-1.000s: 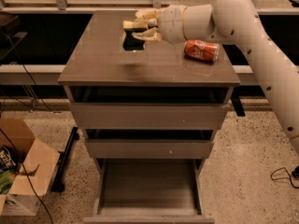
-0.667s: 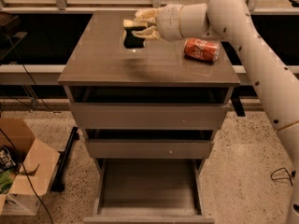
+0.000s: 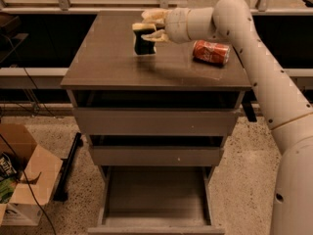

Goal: Pick sponge from bottom drawer and place on counter

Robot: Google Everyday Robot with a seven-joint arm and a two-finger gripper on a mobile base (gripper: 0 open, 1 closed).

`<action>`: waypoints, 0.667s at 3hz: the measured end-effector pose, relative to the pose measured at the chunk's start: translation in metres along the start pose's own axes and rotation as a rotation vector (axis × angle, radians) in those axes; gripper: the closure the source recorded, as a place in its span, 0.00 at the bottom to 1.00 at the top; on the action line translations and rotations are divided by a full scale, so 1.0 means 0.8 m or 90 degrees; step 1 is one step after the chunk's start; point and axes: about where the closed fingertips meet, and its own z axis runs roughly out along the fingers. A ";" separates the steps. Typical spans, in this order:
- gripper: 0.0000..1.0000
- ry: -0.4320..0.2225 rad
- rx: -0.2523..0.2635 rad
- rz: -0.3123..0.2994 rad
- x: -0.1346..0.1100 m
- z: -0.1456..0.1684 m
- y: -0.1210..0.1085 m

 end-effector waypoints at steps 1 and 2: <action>0.02 -0.003 -0.003 0.000 -0.003 0.003 0.003; 0.00 -0.004 -0.004 0.000 -0.004 0.005 0.003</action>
Offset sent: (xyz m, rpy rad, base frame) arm -0.0014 0.0032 -0.0010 -0.0011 0.0024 0.0053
